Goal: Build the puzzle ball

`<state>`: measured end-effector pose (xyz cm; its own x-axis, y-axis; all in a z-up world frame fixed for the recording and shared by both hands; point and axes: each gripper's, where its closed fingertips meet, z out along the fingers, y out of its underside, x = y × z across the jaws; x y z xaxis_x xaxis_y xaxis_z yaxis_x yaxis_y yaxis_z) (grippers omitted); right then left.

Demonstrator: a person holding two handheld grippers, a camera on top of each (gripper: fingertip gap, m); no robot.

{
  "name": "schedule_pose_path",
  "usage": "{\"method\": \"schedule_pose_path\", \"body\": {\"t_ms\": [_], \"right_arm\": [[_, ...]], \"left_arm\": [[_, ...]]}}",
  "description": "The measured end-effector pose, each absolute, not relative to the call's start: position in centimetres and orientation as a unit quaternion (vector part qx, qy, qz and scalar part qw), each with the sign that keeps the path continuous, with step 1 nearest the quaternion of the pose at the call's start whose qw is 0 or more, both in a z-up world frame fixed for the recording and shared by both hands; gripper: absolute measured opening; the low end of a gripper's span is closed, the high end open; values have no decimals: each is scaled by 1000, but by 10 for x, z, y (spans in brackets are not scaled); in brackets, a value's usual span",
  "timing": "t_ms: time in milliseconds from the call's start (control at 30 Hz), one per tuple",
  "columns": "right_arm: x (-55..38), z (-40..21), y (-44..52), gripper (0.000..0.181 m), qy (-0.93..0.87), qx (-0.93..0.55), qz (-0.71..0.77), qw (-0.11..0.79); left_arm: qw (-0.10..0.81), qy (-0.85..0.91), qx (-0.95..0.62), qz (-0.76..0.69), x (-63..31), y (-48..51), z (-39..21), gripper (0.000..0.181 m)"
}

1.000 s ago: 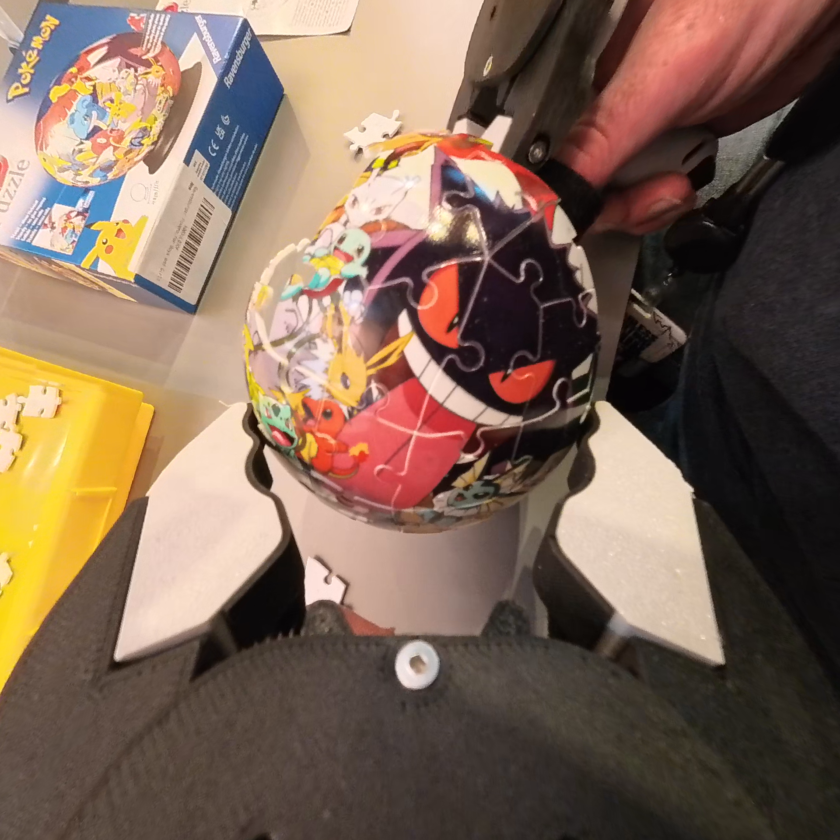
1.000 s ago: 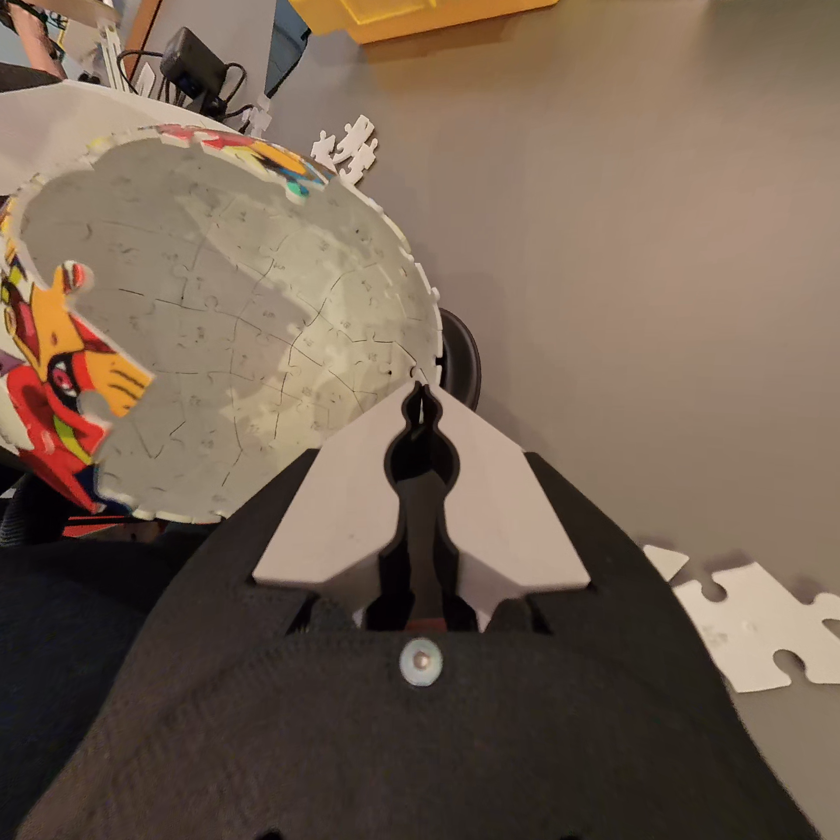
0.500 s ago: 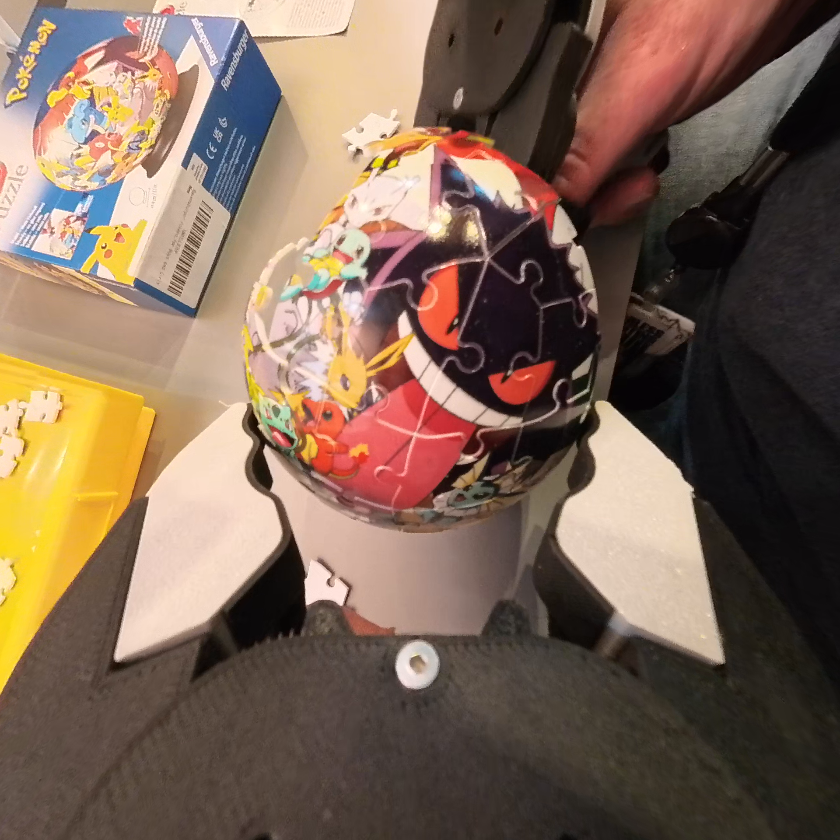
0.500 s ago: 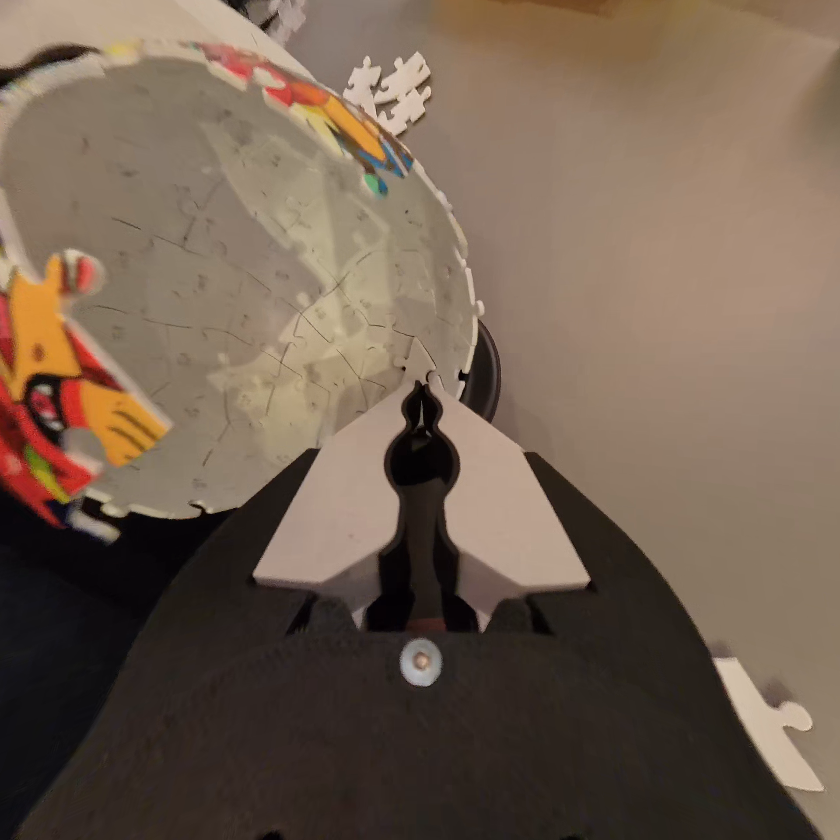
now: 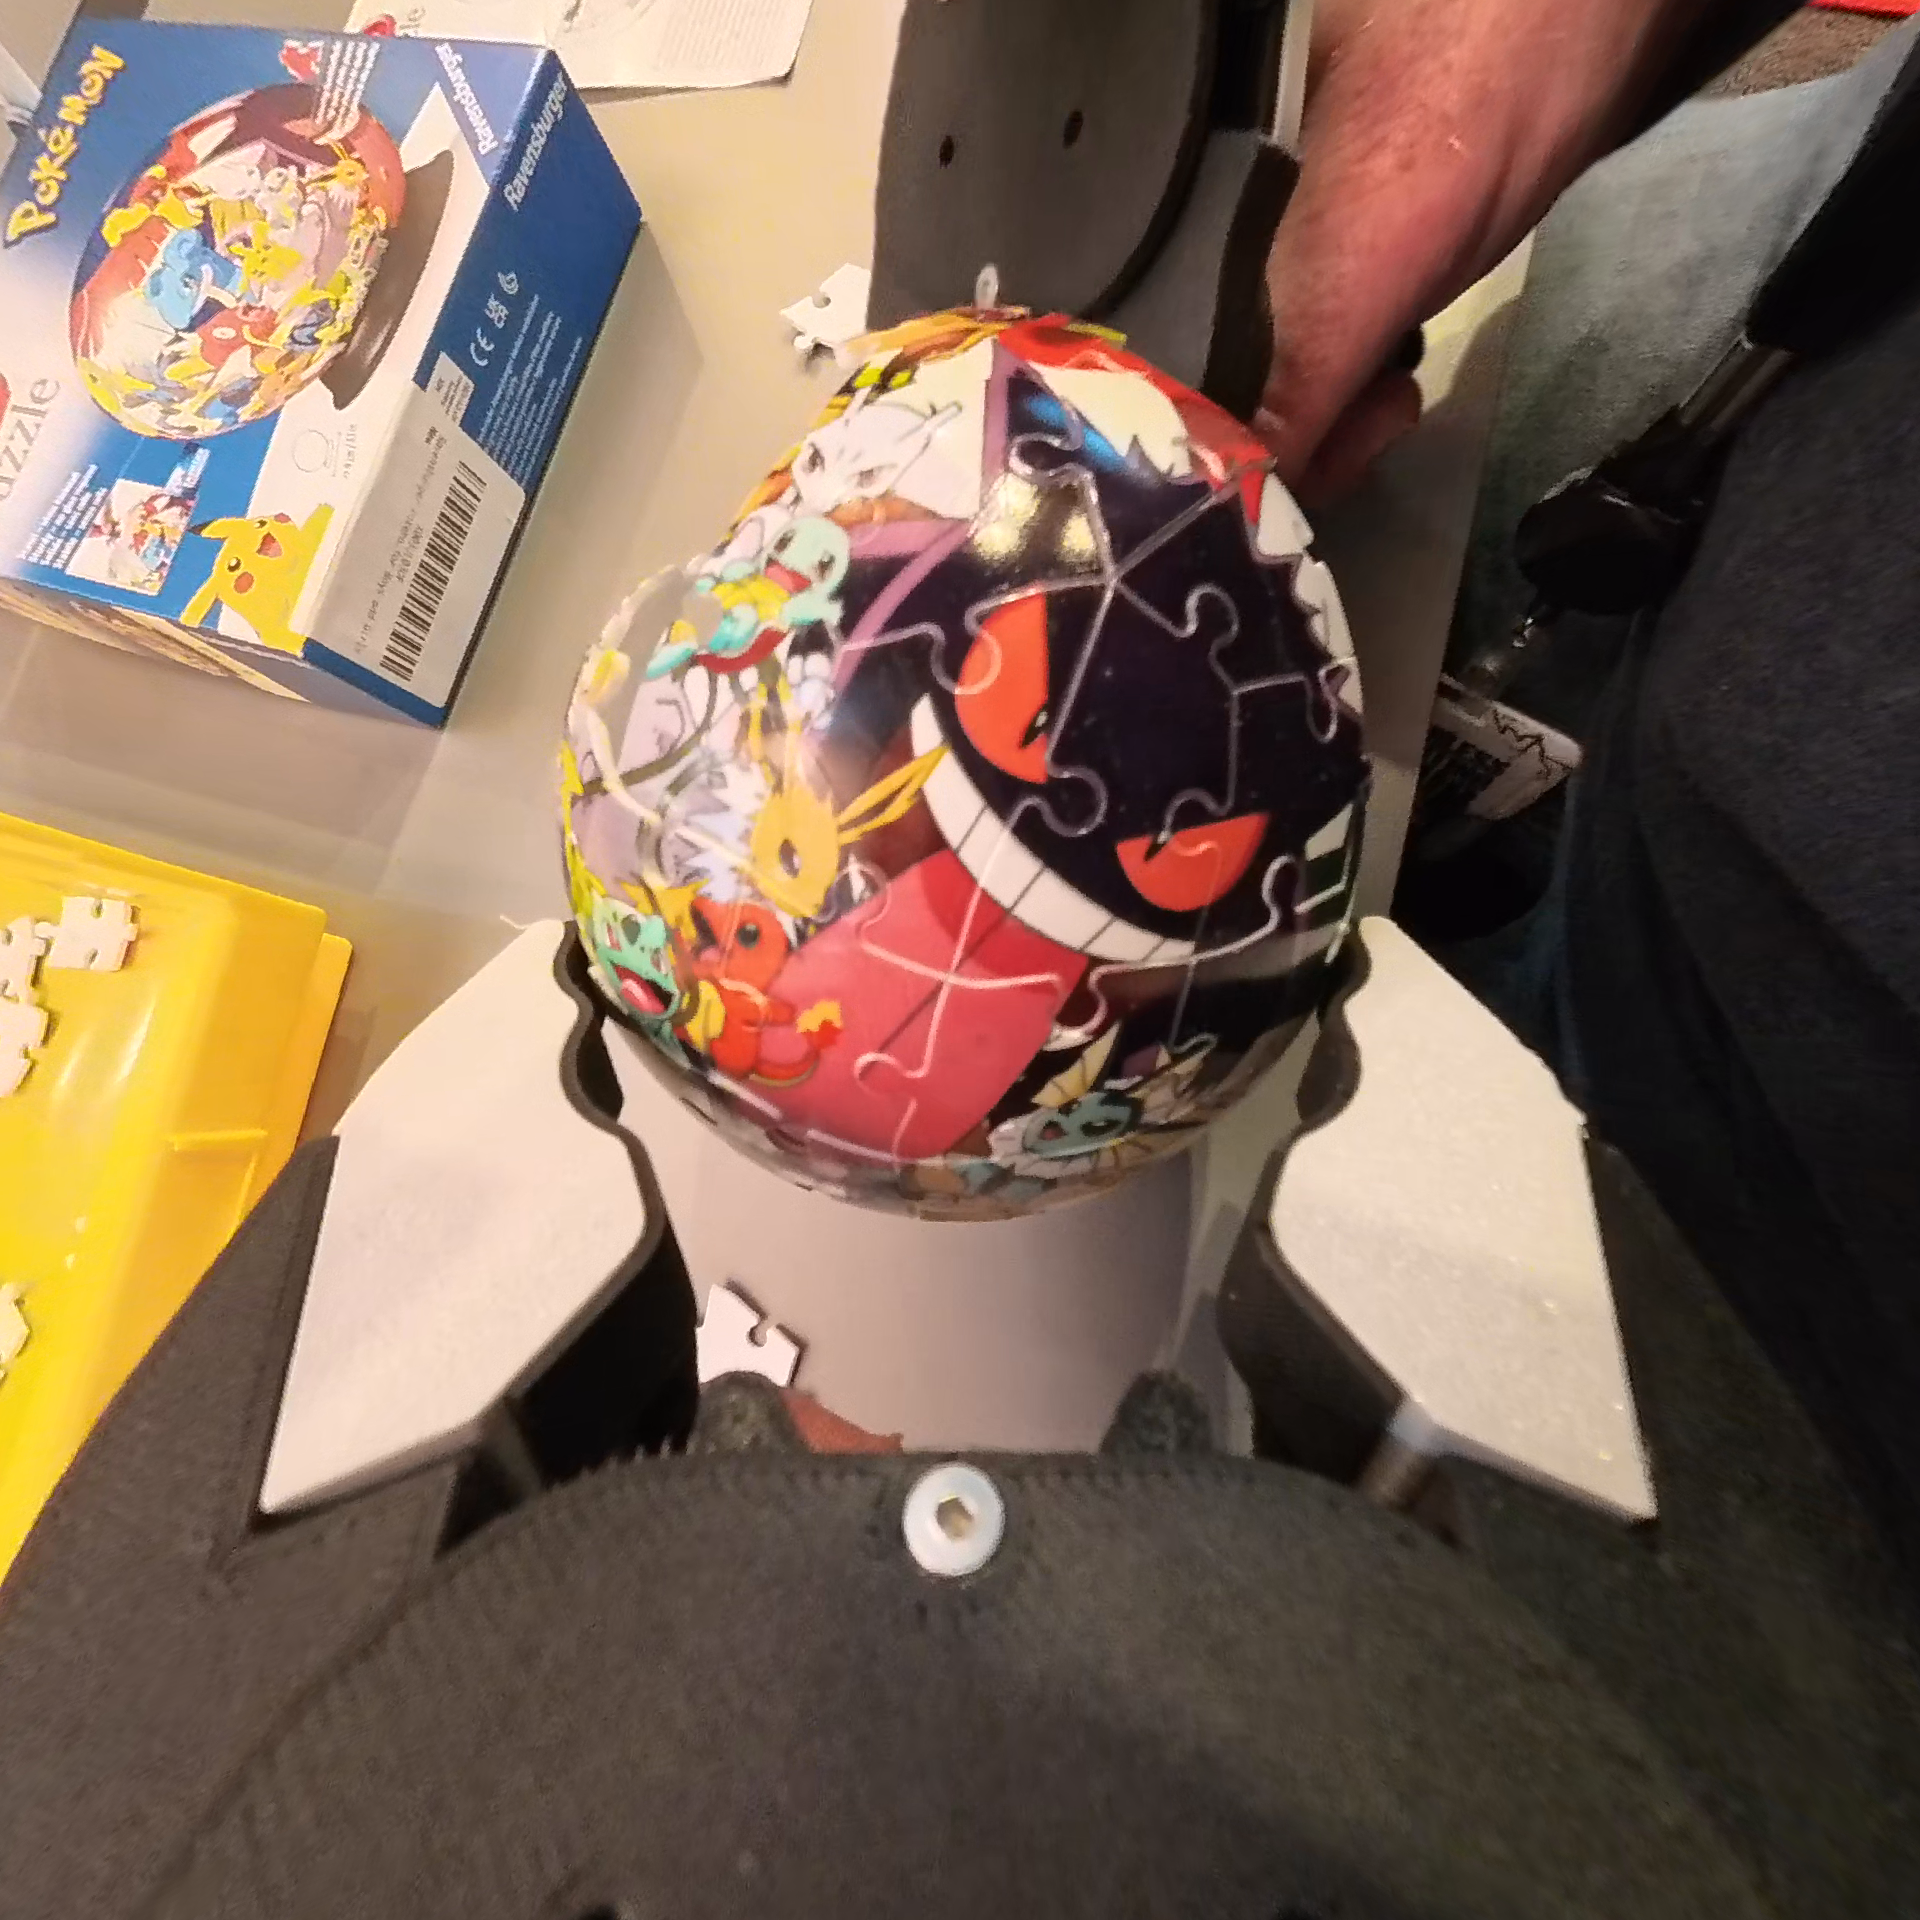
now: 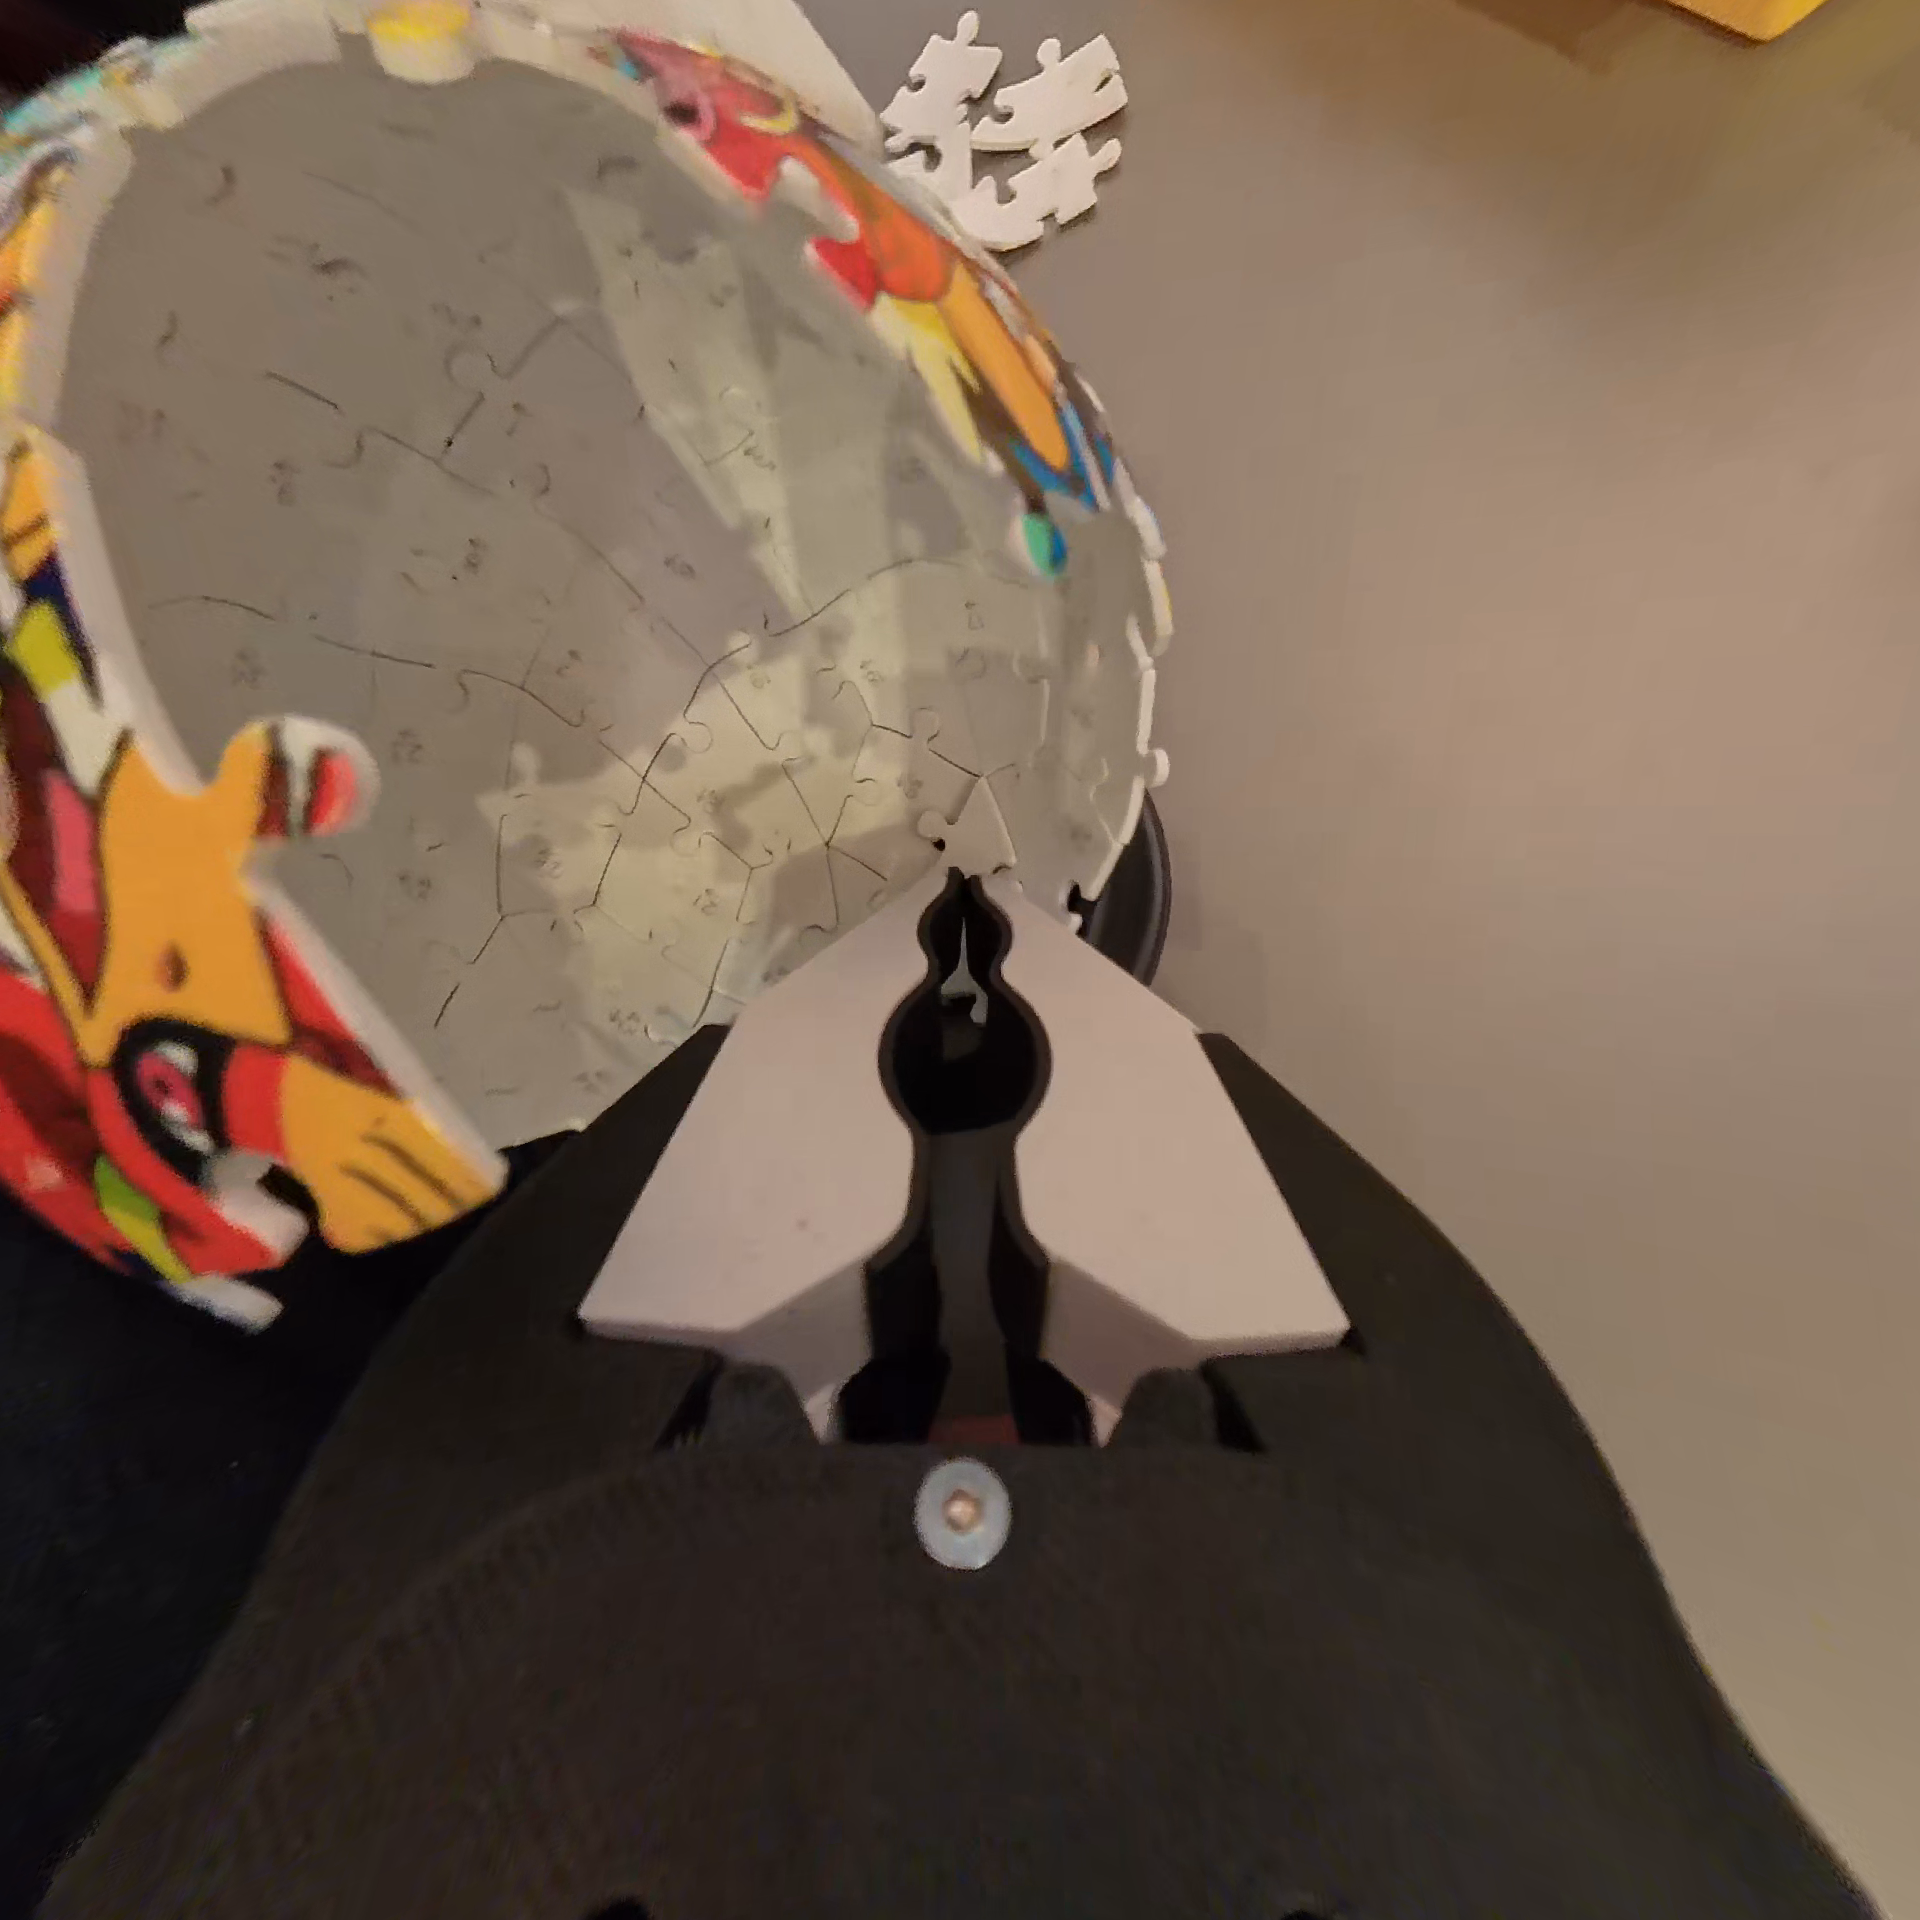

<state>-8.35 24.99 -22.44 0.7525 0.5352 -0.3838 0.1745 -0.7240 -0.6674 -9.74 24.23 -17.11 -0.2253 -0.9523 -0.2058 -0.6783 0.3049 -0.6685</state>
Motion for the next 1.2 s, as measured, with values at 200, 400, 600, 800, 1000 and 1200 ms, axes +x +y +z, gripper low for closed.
{"method": "schedule_pose_path", "body": {"t_ms": [200,400,600,800,1000,1200], "right_arm": [[-87,-225,250,0,-234,-875,294,305],[-86,-225,249,0,-264,-872,297,286],[-84,-226,247,0,-268,-874,299,273],[-84,-226,246,0,-280,-871,304,264],[-83,-226,245,0,-280,-872,310,256],[-83,-226,245,0,-270,-869,323,259]], "left_arm": [[299,751,-543,-229,-97,243,-171,128],[293,757,-537,-229,-97,243,-171,128],[282,765,-532,-229,-97,245,-171,128],[260,780,-517,-241,-96,246,-171,128],[240,794,-501,-245,-96,247,-170,127],[241,761,-527,-292,-103,245,-168,131]]}}
